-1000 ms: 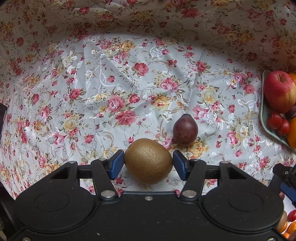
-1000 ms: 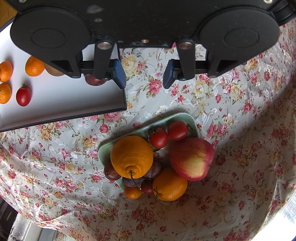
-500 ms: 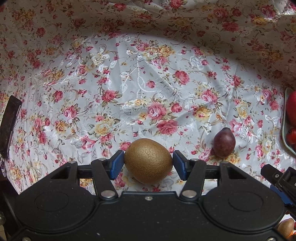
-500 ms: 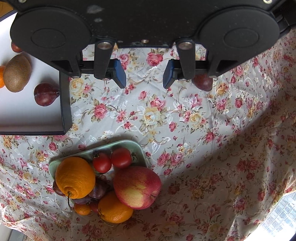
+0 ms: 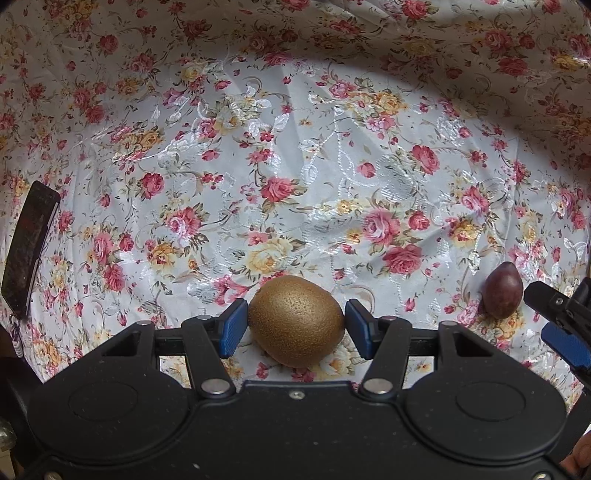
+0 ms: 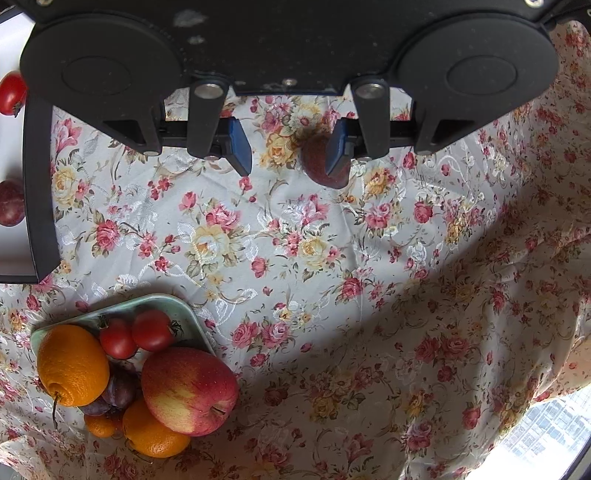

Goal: Organize fruits
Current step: 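Lift the kiwi with the left tool while the right tool closes on the plum, then lift the plum with the right tool while the left tool holds the kiwi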

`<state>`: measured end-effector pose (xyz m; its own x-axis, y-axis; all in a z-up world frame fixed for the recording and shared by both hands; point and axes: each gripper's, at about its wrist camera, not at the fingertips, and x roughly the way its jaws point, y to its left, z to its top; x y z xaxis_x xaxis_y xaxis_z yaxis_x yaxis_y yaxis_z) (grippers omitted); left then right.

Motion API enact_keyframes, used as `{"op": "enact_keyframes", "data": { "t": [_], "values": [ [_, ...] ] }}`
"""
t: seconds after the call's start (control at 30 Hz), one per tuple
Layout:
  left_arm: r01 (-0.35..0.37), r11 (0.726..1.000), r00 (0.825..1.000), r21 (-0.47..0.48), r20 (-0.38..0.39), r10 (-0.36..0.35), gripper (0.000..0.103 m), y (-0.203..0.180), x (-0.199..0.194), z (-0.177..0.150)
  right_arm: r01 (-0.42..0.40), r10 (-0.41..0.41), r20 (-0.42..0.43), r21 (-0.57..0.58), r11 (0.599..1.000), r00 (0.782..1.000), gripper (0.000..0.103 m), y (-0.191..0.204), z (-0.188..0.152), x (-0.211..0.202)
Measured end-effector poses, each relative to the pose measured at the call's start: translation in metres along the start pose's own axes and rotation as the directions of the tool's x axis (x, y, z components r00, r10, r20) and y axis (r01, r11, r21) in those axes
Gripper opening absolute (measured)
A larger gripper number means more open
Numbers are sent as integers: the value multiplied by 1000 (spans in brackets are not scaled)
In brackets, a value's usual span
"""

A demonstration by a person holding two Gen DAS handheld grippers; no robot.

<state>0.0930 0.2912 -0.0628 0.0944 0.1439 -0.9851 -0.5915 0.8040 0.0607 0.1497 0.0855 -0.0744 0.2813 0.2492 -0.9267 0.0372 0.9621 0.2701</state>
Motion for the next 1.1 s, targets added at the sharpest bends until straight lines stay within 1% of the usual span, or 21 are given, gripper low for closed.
{"op": "enact_keyframes", "data": {
  "t": [0.2,0.3,0.53,0.8,0.93,1.1],
  "values": [
    [20,1000,1000,22,-1,-20,62,9,0,1,0,0,15,-27,1000,1000,48,14,-5,9],
    [38,999,999,17,-7,-38,62,13,1,2,22,-22,16,-41,999,1000,48,20,-7,17],
    [46,999,999,25,-9,-46,62,16,2,3,61,-61,3,-51,997,998,48,25,-11,33],
    [49,998,999,32,0,-49,63,17,2,3,97,-93,41,-90,991,995,48,32,-14,37],
    [45,998,999,32,3,-45,63,17,2,4,109,-104,44,-131,985,994,48,36,-16,36],
    [44,998,999,34,6,-44,63,17,2,4,123,-116,52,-168,978,992,43,39,-20,33]
  ]
}}
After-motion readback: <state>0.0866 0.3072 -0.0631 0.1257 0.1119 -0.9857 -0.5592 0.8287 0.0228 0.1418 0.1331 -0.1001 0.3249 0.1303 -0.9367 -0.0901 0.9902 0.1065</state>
